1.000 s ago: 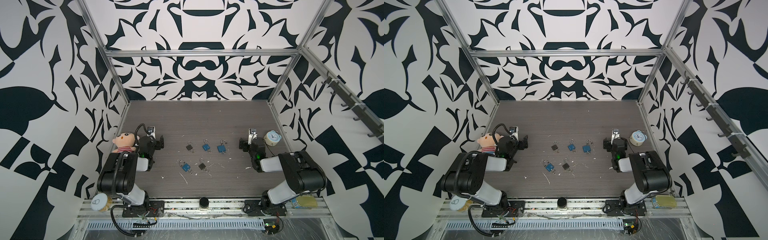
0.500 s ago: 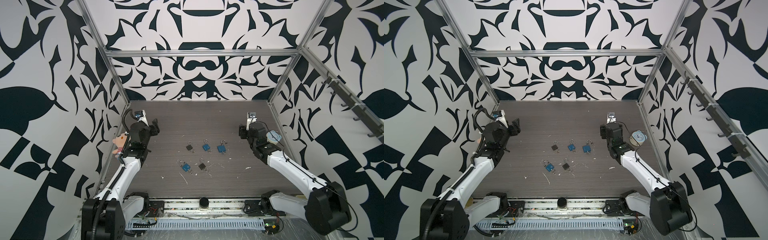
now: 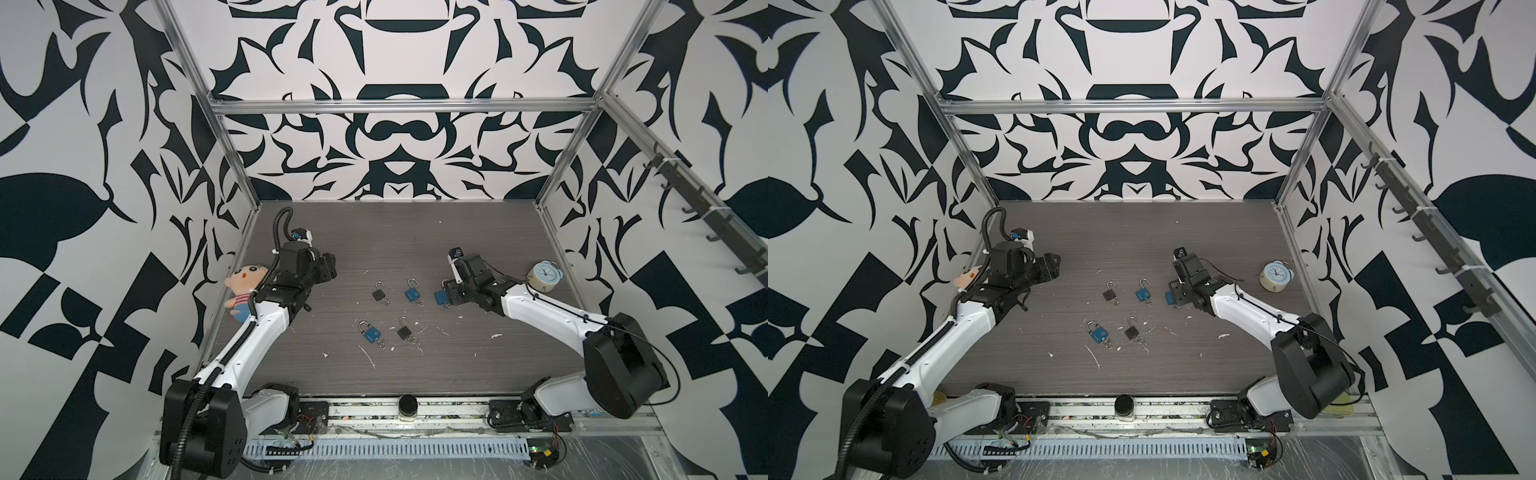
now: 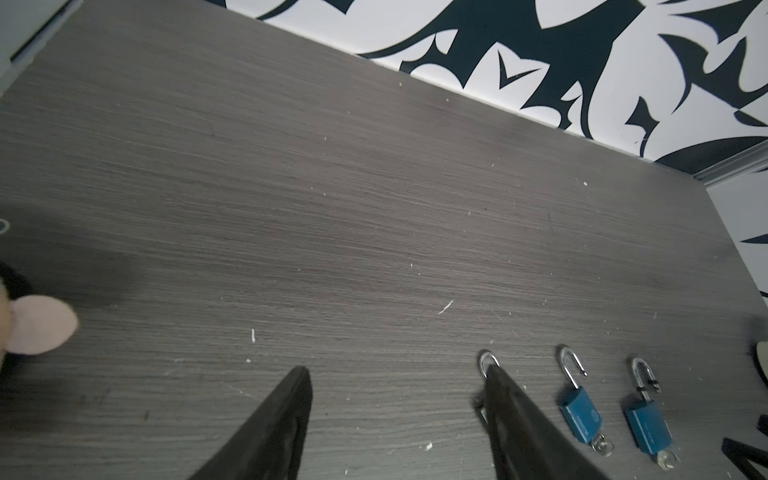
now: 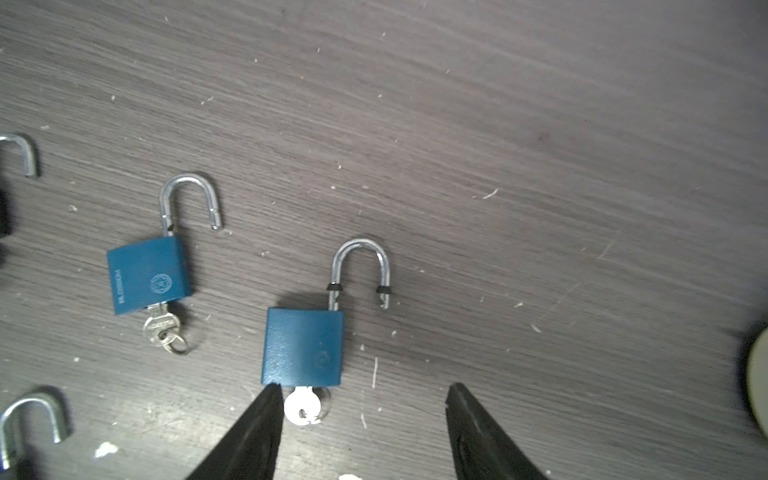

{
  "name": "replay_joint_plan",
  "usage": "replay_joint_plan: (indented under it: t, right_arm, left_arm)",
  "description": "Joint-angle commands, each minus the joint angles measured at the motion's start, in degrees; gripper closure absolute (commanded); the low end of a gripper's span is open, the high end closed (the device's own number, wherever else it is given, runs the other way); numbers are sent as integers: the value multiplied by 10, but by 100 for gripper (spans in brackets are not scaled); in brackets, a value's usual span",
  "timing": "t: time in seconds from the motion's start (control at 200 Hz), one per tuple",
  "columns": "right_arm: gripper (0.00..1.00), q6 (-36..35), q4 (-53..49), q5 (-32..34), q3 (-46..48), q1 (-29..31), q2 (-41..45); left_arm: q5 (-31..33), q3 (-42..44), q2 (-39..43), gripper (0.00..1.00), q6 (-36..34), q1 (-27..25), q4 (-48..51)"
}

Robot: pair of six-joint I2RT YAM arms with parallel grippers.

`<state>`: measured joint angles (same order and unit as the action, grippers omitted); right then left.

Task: Lock with the key

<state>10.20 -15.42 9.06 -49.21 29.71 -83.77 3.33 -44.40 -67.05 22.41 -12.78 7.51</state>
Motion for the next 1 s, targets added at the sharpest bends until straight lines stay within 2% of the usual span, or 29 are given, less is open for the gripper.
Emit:
replay_joint_plan:
  t: [0.0, 0.14, 0.32, 0.75, 0.995]
  right_arm:
    - [33, 21, -3, -53, -27, 4, -21]
    - [33, 27, 5, -62, -34, 7, -47]
    - [39, 27, 4, -67, -42, 11, -75]
    - [39, 32, 14, -56, -62, 14, -129]
    - [45, 30, 1, -23, -72, 20, -154]
  left_arm:
    - [-10, -18, -12, 34, 9, -3, 13]
    - [-14, -18, -20, 34, 9, -5, 9]
    - [-14, -18, -25, 35, 8, -4, 7]
    - [-13, -15, -28, 36, -1, -4, 4]
    - [-15, -15, -28, 36, -5, -4, 3]
